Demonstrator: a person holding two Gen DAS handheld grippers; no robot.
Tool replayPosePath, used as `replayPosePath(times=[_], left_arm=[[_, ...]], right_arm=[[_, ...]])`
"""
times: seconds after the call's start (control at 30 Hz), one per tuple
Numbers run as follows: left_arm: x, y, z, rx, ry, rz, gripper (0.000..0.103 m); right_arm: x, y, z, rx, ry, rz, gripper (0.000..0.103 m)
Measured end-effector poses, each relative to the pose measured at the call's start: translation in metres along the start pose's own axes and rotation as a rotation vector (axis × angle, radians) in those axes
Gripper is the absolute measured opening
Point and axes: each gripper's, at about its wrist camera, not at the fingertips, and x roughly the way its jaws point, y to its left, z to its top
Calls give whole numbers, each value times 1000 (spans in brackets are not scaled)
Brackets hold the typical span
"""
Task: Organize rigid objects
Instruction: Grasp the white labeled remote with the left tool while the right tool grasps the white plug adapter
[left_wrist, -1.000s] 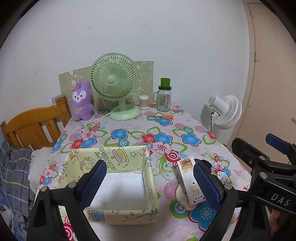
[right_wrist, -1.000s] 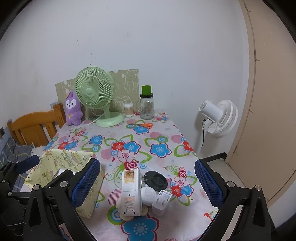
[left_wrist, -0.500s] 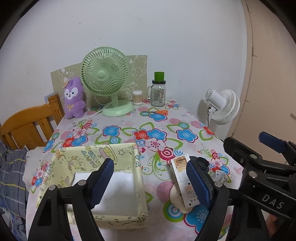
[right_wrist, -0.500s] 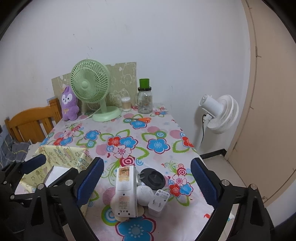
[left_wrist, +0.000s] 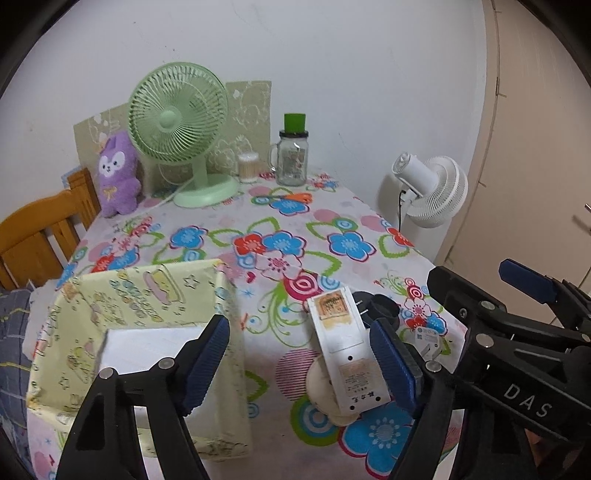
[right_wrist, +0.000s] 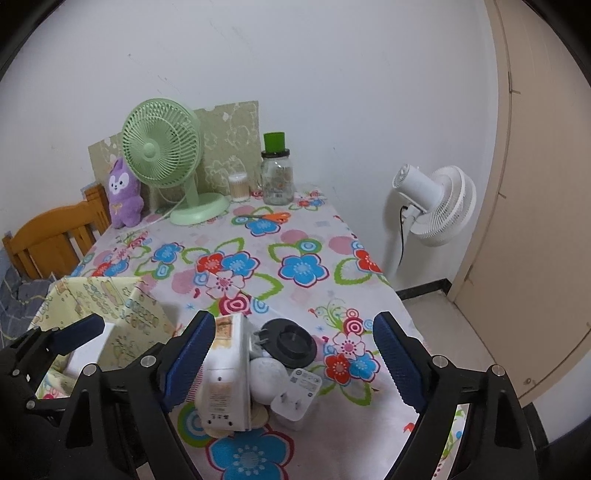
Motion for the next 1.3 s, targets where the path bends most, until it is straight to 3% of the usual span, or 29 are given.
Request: replayPosePath(times=[0.43,0.6,0.83,1.13,1.3], left_arm=[[37,-20,-5,5,93,-47,74],[43,-28,-6,57,66,29,72],[56,-36,-7,53,112,-48,70],[79,-39,-19,27,197,-70,62],[80,-42,-24,27,181,-64,60]], right_arm=[[31,-16,-10,11,60,-6,84],[44,-20,-16,16,92,-6,84],[52,-24,-17,30,110,2,84],[70,-28,-29,40,170,-2,84],[80,-29,-37,76,216,2,84]])
